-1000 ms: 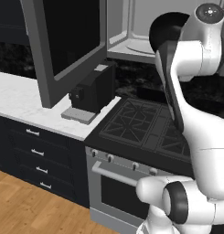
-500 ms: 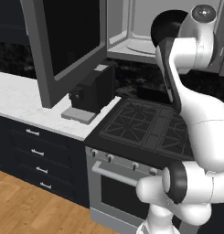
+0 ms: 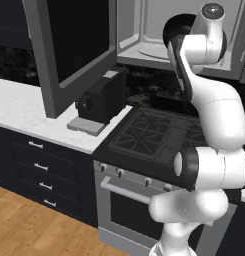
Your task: Pick the squash from the sink and place it in the bowl. Then pick the bowl and place it in the microwave. Then close the microwave door and press the start button.
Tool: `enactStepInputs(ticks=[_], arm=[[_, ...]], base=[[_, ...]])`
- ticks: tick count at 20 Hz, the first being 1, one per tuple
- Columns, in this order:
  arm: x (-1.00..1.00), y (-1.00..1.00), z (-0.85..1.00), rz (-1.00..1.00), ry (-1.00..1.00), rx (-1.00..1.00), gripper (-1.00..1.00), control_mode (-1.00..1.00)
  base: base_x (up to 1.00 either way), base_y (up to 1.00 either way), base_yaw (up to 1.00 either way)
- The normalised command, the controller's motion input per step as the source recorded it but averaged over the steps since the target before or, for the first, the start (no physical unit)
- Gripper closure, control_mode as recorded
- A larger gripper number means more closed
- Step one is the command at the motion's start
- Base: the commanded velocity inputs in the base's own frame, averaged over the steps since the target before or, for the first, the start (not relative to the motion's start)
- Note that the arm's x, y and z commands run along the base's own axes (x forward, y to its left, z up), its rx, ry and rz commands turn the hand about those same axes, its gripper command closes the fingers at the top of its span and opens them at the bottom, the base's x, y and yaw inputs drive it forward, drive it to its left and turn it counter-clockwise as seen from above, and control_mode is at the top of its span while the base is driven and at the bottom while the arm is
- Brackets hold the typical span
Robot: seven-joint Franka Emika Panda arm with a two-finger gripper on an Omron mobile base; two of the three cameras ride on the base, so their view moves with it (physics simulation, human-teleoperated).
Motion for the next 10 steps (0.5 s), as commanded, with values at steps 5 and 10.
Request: enactStepInputs(ticks=[5, 10], arm=[[0.65, -0.19, -0.16, 0.03, 0.00, 0.00, 1.00, -1.00], [0.49, -0.23, -0.40, 0.03, 0.00, 0.00, 1.00, -1.00]], base=[[0.00, 0.00, 0.00], [0.00, 0.00, 0.00]])
